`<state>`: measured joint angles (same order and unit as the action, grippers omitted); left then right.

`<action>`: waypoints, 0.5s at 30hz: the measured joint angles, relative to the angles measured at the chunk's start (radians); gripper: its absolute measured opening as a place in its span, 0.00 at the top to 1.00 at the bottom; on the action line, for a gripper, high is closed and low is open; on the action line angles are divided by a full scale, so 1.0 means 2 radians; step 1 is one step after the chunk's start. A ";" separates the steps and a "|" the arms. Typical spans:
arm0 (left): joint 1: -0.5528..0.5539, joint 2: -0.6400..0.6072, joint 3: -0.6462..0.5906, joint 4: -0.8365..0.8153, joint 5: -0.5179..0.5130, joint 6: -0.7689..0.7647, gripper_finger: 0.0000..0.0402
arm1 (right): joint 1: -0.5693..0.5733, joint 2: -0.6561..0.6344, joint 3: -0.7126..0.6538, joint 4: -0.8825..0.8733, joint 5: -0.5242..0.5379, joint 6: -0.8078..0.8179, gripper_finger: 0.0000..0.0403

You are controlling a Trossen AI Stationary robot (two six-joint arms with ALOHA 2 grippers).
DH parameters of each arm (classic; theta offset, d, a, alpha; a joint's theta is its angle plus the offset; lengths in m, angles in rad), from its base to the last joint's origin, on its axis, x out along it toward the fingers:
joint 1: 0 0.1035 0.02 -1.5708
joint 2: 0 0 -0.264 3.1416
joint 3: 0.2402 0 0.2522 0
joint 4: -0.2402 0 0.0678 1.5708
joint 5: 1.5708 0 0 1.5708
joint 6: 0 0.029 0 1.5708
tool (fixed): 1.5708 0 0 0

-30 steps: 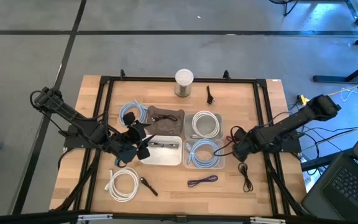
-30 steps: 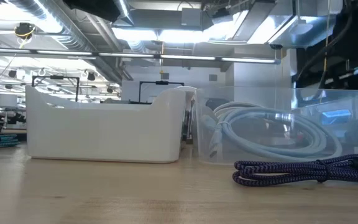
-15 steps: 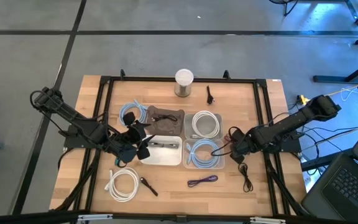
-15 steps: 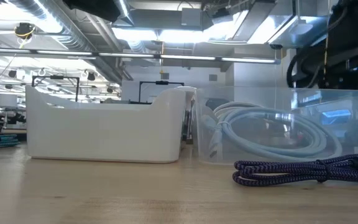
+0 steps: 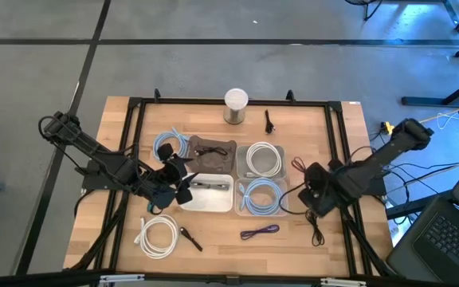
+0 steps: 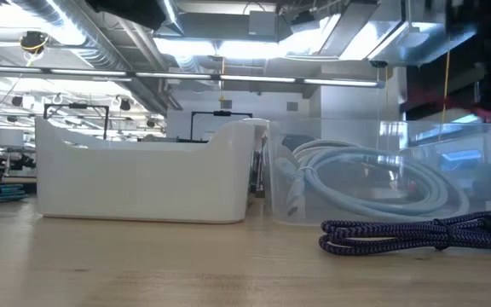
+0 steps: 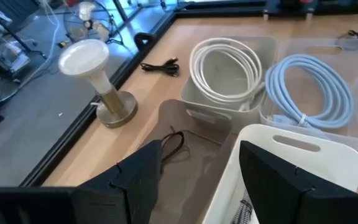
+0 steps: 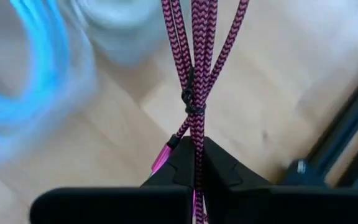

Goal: Pick & Place USB Port
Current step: Put the red patterned charger cable into the white bin

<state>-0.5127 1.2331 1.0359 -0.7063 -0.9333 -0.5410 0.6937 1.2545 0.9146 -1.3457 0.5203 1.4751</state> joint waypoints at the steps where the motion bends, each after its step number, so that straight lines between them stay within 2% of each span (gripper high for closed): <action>1: 0.001 0.000 0.000 0.000 -0.006 -0.003 0.48 | 0.009 0.000 0.012 -0.006 0.028 0.005 0.98; 6: 0.015 0.014 0.000 0.031 -0.047 -0.005 0.48 | 0.035 0.000 0.055 0.026 0.199 -0.016 0.98; 9: 0.032 0.039 0.000 0.093 -0.060 0.037 0.48 | 0.038 0.000 0.064 0.081 0.278 -0.095 0.98; 12: 0.057 0.071 0.000 0.179 -0.050 0.112 0.48 | 0.038 0.000 0.065 0.167 0.327 -0.212 0.98; 15: 0.087 0.101 -0.001 0.299 0.012 0.200 0.49 | 0.038 0.000 0.065 0.248 0.345 -0.316 0.98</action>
<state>-0.3379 1.4344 1.0348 -0.1077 -0.9090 -0.1407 0.7689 1.2537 1.0454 -0.8500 1.2111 0.8426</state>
